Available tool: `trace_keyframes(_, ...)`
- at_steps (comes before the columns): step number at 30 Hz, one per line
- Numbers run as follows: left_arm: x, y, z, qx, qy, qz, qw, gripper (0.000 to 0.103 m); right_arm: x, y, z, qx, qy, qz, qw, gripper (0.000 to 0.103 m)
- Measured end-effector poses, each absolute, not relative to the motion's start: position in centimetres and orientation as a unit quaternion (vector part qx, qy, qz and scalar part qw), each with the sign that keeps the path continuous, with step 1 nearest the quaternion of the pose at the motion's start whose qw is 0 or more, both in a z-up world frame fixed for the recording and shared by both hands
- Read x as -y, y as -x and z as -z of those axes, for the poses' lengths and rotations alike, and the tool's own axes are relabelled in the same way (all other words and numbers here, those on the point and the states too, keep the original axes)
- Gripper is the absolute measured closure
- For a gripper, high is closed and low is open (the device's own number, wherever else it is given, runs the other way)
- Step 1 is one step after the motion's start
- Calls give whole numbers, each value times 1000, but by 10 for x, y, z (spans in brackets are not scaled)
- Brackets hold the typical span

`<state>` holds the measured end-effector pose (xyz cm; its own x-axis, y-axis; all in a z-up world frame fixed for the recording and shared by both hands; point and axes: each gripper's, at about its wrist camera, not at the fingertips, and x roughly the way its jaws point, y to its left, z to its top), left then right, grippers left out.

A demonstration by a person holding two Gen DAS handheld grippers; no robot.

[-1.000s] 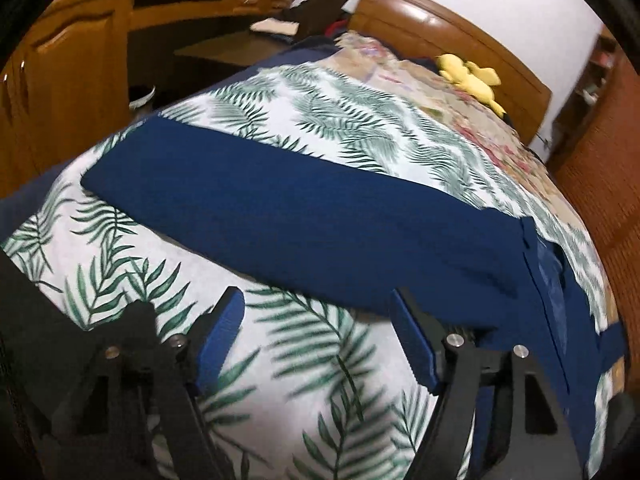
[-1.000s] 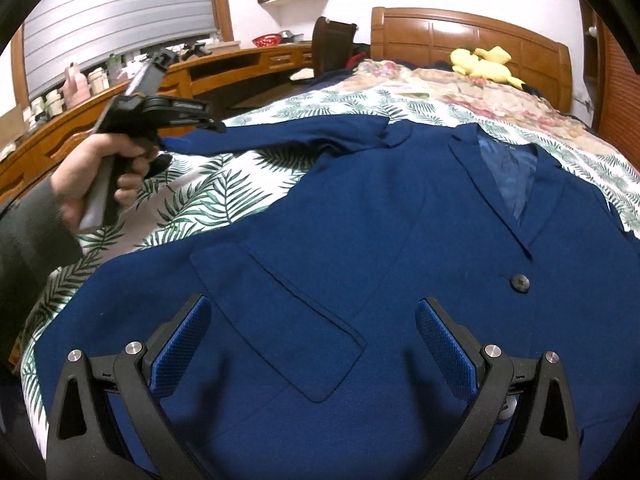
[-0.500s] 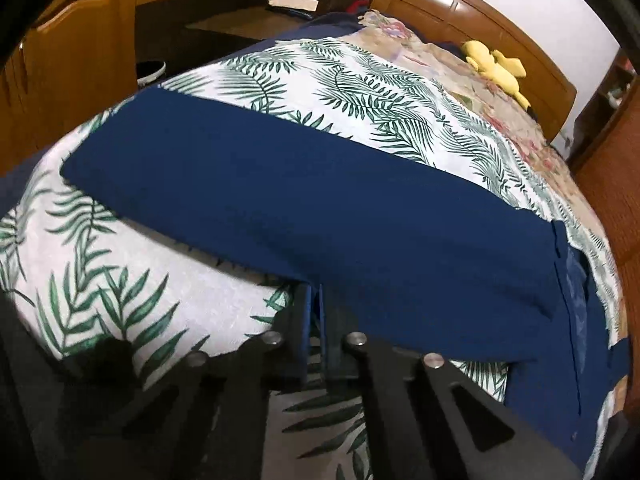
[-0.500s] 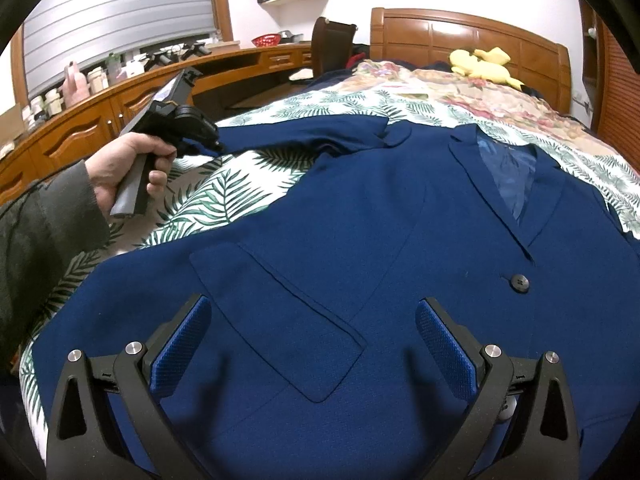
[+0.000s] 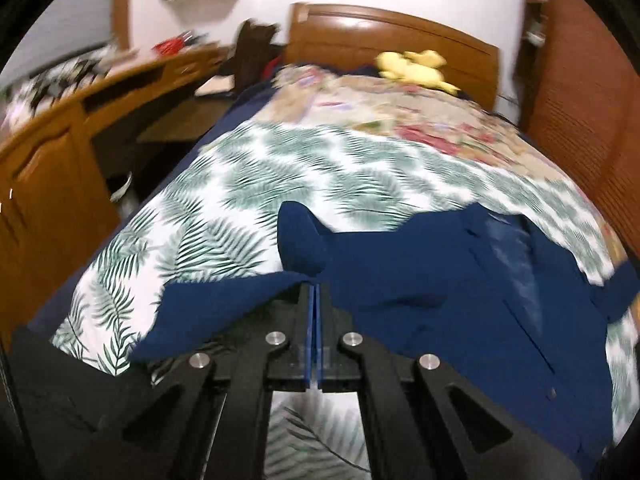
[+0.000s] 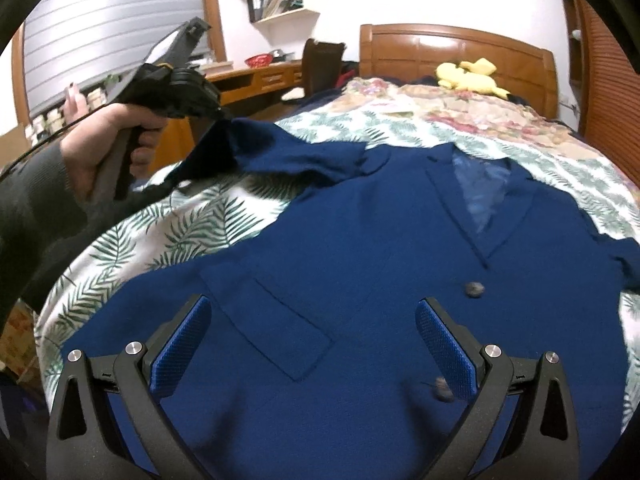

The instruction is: Fold large clothes

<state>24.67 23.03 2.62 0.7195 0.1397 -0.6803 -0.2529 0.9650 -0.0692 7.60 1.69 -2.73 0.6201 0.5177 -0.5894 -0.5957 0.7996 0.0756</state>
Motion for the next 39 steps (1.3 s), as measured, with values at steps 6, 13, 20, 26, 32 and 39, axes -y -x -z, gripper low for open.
trace_keyframes(6, -178, -228, -32, -370, 39, -73, 925, 103, 1, -69, 18, -308, 48, -306, 899, 0)
trace_keyframes(13, -160, -202, -26, -371, 0, -63, 926, 91, 12, -70, 10, -298, 42, -304, 904, 0)
trace_keyframes(20, -189, -193, 5, -392, 8, -79, 917, 81, 11, -74, 16, -303, 44, -301, 903, 0)
trace_keyframes(26, -235, -185, 41, -408, 37, -117, 905, 79, 5, -74, 25, -309, 54, -301, 901, 0)
trace_keyframes(32, -274, -179, 70, -422, 71, -143, 892, 73, 1, -77, 32, -316, 59, -302, 898, 0)
trace_keyframes(39, -286, -181, 89, -436, 94, -141, 884, 66, 1, -79, 35, -321, 60, -300, 897, 0)
